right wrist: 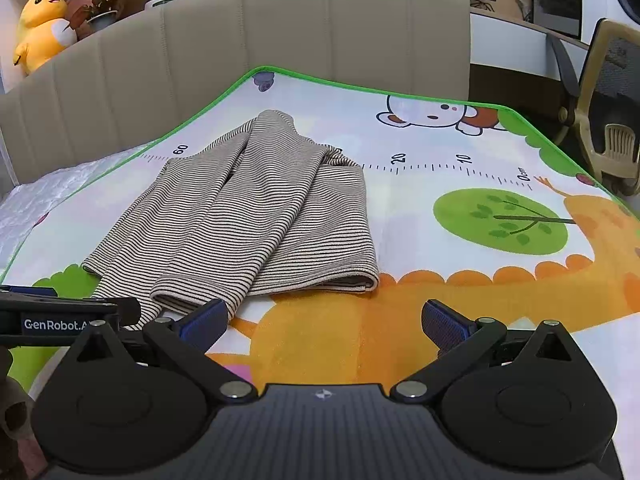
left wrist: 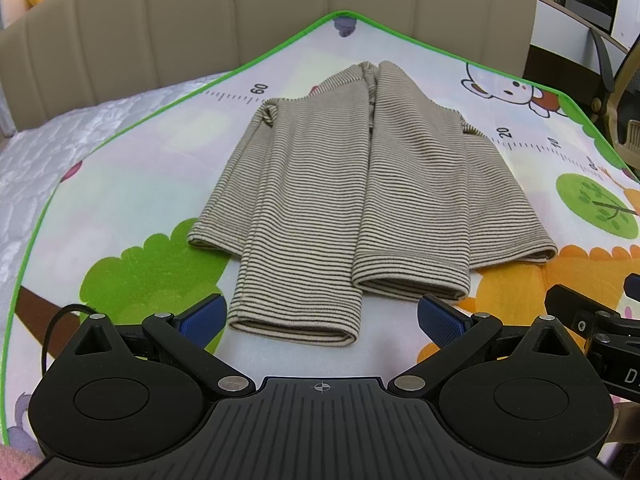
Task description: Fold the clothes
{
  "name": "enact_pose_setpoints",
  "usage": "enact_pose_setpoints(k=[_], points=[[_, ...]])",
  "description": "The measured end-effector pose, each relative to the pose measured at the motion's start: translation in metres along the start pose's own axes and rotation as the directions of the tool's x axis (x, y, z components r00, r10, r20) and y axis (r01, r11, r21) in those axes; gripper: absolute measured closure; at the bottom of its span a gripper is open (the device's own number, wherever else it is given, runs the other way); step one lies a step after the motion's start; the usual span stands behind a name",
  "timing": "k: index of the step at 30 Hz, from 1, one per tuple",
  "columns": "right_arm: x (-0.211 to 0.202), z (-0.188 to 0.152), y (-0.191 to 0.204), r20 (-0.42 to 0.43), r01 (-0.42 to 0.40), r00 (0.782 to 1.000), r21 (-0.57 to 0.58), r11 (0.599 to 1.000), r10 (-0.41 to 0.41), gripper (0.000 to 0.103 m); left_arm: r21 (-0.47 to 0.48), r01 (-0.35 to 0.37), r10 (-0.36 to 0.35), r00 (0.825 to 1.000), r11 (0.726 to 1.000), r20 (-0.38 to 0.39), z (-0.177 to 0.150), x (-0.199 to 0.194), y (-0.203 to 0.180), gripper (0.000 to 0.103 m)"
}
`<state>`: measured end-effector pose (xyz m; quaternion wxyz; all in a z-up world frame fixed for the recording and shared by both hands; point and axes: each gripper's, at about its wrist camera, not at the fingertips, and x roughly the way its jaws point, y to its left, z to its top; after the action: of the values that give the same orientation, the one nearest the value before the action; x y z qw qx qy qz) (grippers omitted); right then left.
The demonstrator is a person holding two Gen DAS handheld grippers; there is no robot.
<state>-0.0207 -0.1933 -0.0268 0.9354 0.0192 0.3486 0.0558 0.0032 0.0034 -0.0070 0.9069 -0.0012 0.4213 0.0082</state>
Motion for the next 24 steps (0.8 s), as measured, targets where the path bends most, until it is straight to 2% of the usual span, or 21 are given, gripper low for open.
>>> enact_pose_setpoints(k=[24], points=[[0.0007, 0.0001, -0.0008, -0.006, -0.01, 1.0, -0.004, 1.0, 0.01, 0.0, 0.005, -0.001, 0.001, 1.0, 1.0, -0.006, -0.0001, 0.0014, -0.0021, 0.0]])
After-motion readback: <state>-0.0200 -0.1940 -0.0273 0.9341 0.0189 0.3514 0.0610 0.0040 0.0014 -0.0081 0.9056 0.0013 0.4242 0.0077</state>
